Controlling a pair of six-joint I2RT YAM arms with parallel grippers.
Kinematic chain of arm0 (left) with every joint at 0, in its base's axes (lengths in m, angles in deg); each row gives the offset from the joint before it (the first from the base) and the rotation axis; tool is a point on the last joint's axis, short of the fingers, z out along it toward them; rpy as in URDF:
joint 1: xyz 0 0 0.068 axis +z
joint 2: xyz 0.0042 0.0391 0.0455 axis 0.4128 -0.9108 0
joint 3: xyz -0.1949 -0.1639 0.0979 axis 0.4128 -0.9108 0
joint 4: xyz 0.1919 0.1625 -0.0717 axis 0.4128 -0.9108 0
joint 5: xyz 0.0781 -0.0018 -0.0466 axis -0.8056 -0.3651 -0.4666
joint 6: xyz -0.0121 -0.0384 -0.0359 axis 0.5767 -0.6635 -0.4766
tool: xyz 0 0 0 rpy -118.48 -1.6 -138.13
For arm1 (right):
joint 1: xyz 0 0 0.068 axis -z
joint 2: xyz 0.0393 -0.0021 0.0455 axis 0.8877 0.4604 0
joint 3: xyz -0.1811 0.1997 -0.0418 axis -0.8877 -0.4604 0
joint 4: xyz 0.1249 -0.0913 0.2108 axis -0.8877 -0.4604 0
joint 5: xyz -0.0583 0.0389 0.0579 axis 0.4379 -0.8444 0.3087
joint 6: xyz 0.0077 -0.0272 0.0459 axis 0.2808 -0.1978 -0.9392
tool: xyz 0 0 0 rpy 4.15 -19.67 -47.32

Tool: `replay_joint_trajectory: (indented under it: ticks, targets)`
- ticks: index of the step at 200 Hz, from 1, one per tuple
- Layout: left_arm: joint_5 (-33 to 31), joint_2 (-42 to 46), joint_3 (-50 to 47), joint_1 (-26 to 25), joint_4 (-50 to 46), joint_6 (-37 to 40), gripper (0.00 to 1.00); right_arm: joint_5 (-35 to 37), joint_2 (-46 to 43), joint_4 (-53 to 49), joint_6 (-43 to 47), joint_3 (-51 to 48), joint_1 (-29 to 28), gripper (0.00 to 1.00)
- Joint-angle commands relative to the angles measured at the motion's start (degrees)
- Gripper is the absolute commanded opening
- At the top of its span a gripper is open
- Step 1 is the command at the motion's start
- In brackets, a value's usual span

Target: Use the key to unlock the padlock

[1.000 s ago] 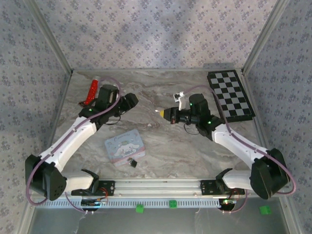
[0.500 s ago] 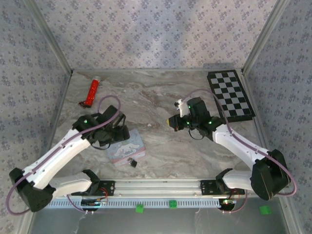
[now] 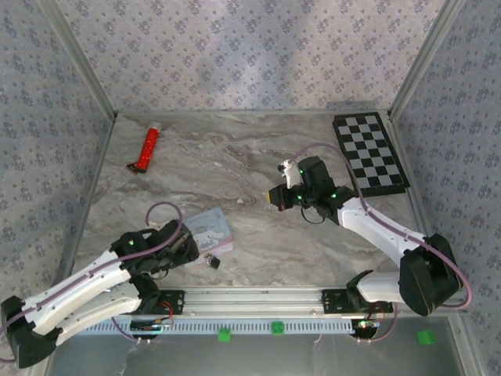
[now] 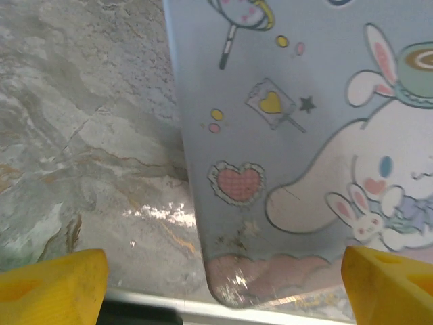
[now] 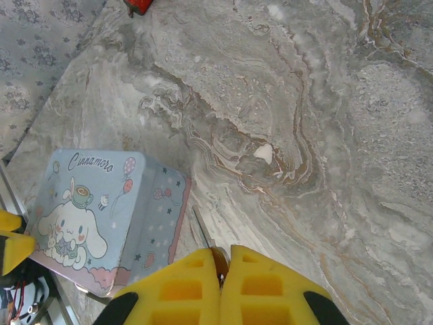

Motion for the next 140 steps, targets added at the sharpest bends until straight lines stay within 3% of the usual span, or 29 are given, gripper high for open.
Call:
replay_joint_trajectory:
  ticks: [1, 79, 140]
  targets:
    - [-2.50, 2.72, -2.90, -0.35, 7.70, -1.82, 0.90, -0.60, 0.91, 1.07, -0.23, -0.37, -0.11, 0.00]
    - [-0.31, -3.35, -9.02, 0.00, 29.67, 1.09, 0.86, -0.22, 0.92, 1.12, -1.40, -0.44, -0.44, 0.00]
    - [2.86, -20.58, -3.44, 6.84, 41.02, 9.22, 0.85, 0.98, -0.47, 0.47, -2.09, -0.73, -0.69, 0.00]
